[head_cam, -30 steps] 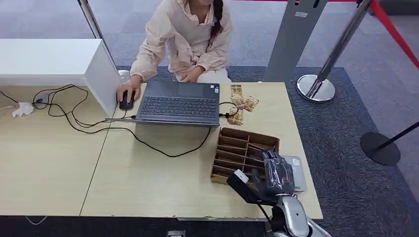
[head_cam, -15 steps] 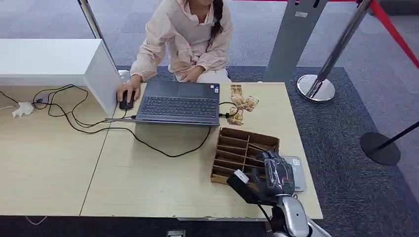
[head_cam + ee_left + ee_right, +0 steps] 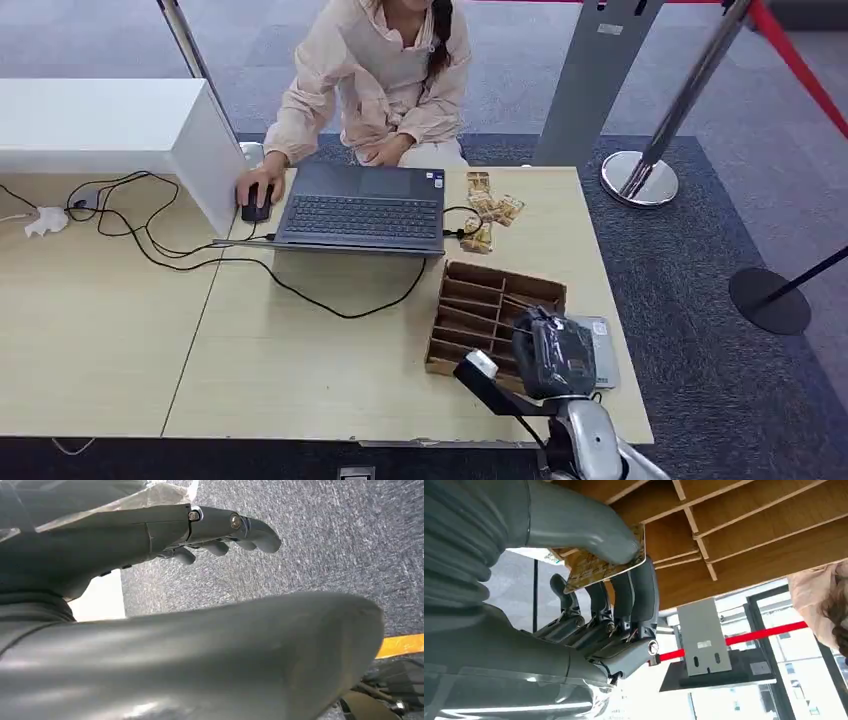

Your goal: Pass the card to the sensor for recognition and then transmit it.

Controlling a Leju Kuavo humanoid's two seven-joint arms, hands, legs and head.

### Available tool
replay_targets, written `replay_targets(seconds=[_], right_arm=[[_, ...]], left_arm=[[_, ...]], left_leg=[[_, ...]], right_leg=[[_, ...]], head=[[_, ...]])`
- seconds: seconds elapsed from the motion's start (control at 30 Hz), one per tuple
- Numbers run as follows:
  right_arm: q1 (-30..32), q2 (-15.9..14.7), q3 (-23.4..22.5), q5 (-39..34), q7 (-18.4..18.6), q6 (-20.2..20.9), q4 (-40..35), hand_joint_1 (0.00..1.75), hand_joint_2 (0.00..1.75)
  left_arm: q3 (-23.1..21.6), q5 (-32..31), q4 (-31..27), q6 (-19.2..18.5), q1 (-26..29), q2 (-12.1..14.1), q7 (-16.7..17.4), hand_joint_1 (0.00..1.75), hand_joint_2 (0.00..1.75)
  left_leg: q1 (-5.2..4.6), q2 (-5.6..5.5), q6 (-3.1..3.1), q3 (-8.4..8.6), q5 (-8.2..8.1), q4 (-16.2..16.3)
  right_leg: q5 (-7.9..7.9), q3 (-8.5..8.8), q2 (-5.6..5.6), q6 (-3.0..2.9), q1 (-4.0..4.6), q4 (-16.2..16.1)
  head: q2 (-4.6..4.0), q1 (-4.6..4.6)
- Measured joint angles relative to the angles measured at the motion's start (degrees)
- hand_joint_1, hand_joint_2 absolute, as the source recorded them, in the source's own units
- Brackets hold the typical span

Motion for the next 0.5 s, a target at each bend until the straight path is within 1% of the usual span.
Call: replay_targets(seconds=[0.1, 0.27, 0.47, 0.5], right_arm=[[0.01, 0.09, 0.02, 0.13, 0.0, 0.0, 0.13, 1.15, 1.75], [0.02, 0.28, 0.07, 0.63, 0.0, 0.0, 0.44, 1.13, 1.75], [0.02, 0.57, 0.09, 1.03, 0.0, 0.0, 0.94, 1.19, 1.75], [0.02, 0.59, 0.09, 1.03, 0.0, 0.0, 0.98, 1.26, 1.75]], left_arm=[[0.0, 0.0, 0.0, -0.24, 0.0, 0.0, -0.11, 0.0, 0.0], [0.33, 0.09, -0.02, -0.52, 0.01, 0.0, -0.85, 0.0, 0.0], [0.9, 0.07, -0.13, -0.57, 0.02, -0.02, -1.38, 0.0, 0.0], [0.92, 0.07, -0.13, -0.57, 0.01, -0.04, -1.44, 0.0, 0.0]], left_leg=[[0.0, 0.0, -0.01, 0.0, -0.01, 0.0], [0.0, 0.0, -0.01, -0.02, -0.01, 0.0], [0.0, 0.0, -0.01, -0.05, -0.01, 0.0], [0.0, 0.0, -0.01, -0.06, -0.01, 0.0]], right_leg=[[0.0, 0.0, 0.0, 0.0, 0.0, 0.0], [0.0, -0.02, 0.0, 0.0, 0.0, 0.0], [-0.01, -0.04, 0.0, 0.0, 0.01, 0.0], [-0.01, -0.04, 0.0, 0.0, 0.01, 0.0]], head=[[0.0, 0.0], [0.0, 0.0], [0.0, 0.0], [0.0, 0.0]])
